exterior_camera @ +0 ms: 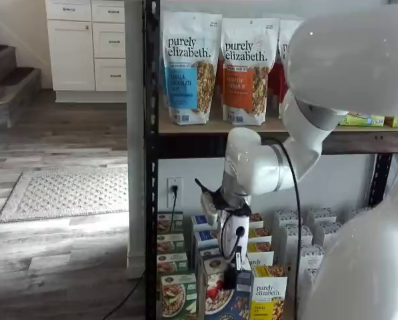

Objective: Pick up the blue and white box that is on the bottom shelf, the second box from the left

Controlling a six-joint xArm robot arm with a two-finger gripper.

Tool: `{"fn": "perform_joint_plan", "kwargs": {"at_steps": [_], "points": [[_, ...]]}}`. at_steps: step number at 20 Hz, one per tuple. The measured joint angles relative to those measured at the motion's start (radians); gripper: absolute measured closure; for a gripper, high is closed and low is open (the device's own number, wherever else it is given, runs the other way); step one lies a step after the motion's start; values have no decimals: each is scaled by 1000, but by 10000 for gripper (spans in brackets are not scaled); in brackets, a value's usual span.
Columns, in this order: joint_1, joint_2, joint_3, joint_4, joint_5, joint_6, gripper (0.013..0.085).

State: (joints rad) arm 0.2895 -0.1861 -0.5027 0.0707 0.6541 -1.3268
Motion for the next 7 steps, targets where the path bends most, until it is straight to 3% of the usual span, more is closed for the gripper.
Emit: {"fn": "perform_joint_plan", "kwargs": {"at_steps": [7], "points": [[17, -161, 37, -17, 125, 37, 530]]}}
